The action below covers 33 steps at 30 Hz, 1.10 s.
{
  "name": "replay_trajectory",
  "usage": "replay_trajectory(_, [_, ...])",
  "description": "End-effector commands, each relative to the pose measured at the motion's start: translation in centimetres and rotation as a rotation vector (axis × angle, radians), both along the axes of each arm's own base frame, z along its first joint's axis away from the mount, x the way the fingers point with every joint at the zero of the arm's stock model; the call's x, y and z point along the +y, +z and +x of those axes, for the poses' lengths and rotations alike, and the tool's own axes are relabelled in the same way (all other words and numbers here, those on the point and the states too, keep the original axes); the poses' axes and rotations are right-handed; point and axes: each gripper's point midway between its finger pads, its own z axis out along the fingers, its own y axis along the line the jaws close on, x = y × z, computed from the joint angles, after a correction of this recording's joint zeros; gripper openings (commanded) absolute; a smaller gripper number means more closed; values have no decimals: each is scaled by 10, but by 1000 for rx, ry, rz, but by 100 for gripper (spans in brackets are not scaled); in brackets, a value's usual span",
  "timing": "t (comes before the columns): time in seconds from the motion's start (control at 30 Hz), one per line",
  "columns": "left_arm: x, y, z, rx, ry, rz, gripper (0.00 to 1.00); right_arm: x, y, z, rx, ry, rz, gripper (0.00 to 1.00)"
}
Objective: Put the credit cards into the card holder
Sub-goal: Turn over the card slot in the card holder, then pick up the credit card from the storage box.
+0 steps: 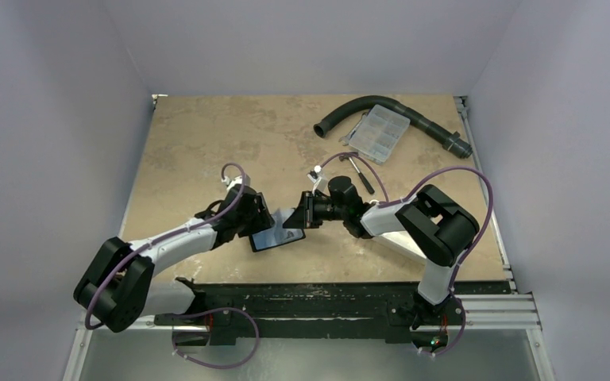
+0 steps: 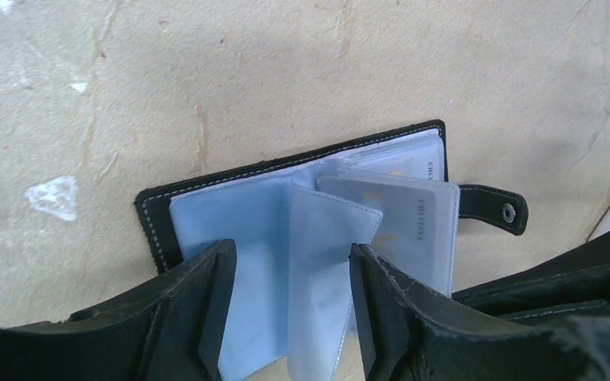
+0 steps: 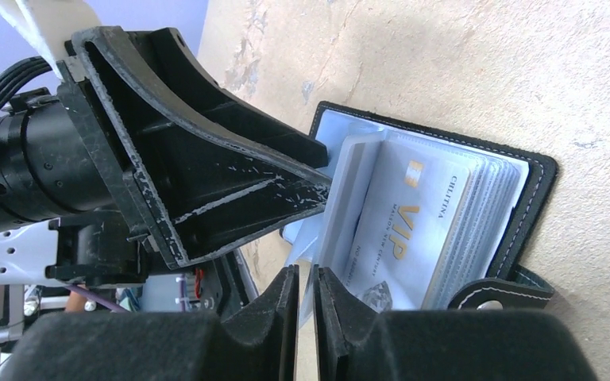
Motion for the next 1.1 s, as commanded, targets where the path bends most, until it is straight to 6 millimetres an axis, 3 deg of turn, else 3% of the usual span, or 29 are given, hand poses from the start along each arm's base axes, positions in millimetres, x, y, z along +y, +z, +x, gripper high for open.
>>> replay_trajectory(0.0, [14, 6, -3, -32, 32, 17, 58, 4, 10, 3, -41, 14, 30, 21])
replay_trajectory(0.17, [24, 11, -9, -36, 36, 41, 60, -3, -2, 9, -58, -16, -48, 23])
replay_trajectory(0.4, [42, 16, -15, -29, 50, 91, 60, -29, -15, 32, -217, -93, -336, 31])
replay_trajectory(0.53, [52, 39, -13, -61, 62, 111, 62, -48, -3, 41, -323, -152, -499, 35])
replay_trajectory(0.63, [47, 72, -7, -127, 42, 75, 64, -58, 7, 41, -390, -189, -619, 40])
replay_trajectory(0.73, [22, 97, -4, -178, -43, -38, 65, -43, 18, 32, -411, -148, -606, 44])
replay_trajectory(0.83, [-9, 103, -5, -169, -135, -177, 65, -5, 31, 12, -361, -44, -401, 45])
replay_trajectory(0.97, [-14, 74, -5, -105, -120, -193, 62, 24, 30, -6, -276, 48, -239, 34])
replay_trajectory(1.07, [-3, 46, -9, -71, -75, -152, 61, 22, 15, -11, -227, 54, -226, 23])
